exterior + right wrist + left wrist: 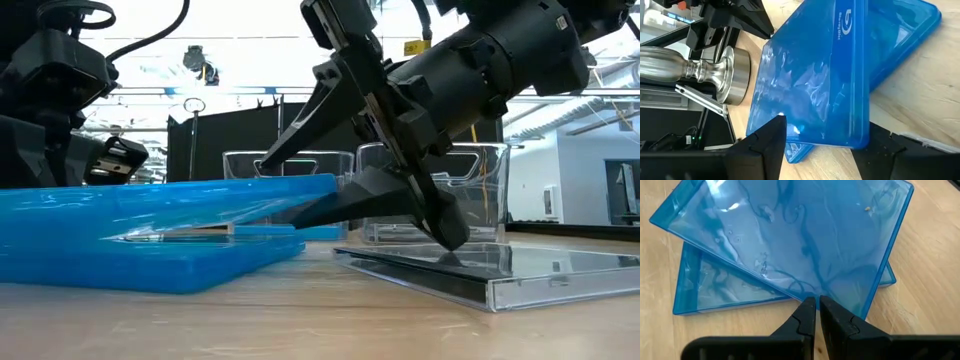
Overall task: Pick & place jewel cases by type
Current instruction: Put the blue CD case into the left transparent bin
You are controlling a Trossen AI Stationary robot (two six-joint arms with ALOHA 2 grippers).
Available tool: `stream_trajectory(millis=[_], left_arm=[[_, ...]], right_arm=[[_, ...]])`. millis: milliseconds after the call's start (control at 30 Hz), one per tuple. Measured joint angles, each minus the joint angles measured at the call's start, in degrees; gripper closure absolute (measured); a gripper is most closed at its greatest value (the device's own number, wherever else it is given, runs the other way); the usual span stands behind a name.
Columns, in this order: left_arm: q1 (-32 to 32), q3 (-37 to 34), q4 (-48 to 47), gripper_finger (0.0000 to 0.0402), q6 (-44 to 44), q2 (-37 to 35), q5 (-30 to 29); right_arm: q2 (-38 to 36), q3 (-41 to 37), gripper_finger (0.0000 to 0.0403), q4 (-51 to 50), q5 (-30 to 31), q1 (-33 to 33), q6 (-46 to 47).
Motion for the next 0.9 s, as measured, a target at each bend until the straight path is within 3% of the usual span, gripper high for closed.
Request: stream_trajectory(millis=[367,533,900], left_arm=[[0.0,0.0,0.1,0.0371,0.5,0.0,-0.4],[-0.1,0.1,0.6,0.0371,1.2,-0.1,-2.6],[-0.5,0.1,4.3,0.0371,9.7,-2.0,-4.1]], right_arm=[[0.0,0.0,0.0298,2.8,0.1,0.0,-1.7],[-0.2,0.0,0.0337,5.7,-0.1,-0.1,-7.0],[-4.3,0.0,0.0352,4.3,-2.1,0.6,-20.3]])
